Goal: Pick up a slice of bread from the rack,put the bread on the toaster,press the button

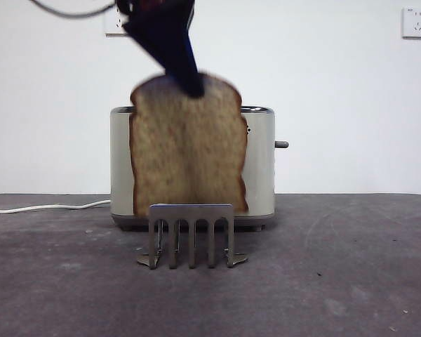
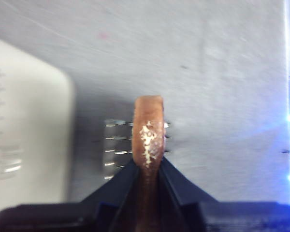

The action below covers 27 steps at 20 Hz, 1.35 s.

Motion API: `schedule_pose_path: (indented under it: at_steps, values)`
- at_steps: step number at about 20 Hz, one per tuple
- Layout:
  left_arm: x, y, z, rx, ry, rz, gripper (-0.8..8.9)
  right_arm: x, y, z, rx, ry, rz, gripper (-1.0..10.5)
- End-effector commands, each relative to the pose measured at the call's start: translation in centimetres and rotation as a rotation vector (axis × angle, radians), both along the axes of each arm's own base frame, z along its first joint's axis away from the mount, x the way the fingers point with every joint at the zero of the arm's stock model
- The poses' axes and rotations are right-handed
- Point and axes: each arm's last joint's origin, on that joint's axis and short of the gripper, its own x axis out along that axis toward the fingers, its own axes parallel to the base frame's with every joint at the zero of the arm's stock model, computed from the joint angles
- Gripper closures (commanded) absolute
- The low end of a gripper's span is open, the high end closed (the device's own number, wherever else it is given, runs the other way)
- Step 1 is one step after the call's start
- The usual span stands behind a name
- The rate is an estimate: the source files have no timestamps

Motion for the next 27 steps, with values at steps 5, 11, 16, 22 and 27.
schedule_pose_path:
  at_steps: [5, 11, 16, 22, 27]
  values:
    - [-0.4, 0.6, 8.3, -0.098, -0.191, 0.047, 8.22, 0.0, 0.0, 0.0, -0.004, -0.008, 0.008, 9.6]
    - [0.4, 1.5, 12.0, -0.118, -0.423, 0.089, 8.22, 0.0, 0.0, 0.0, -0.004, -0.008, 0.008, 9.6]
    - [2.9, 2.2, 11.5, -0.076, -0.489, 0.094, 8.23, 0.0, 0.0, 0.0, -0.004, -0.006, 0.008, 9.6]
    - [5.7, 2.3, 9.6, -0.031, -0.455, 0.027, 8.22, 0.2, 0.0, -0.1, -0.005, 0.003, 0.008, 9.6]
    - [7.8, 1.9, 7.4, 0.001, -0.402, 0.015, 8.22, 0.4, 0.1, -0.2, -0.006, 0.011, 0.009, 9.6]
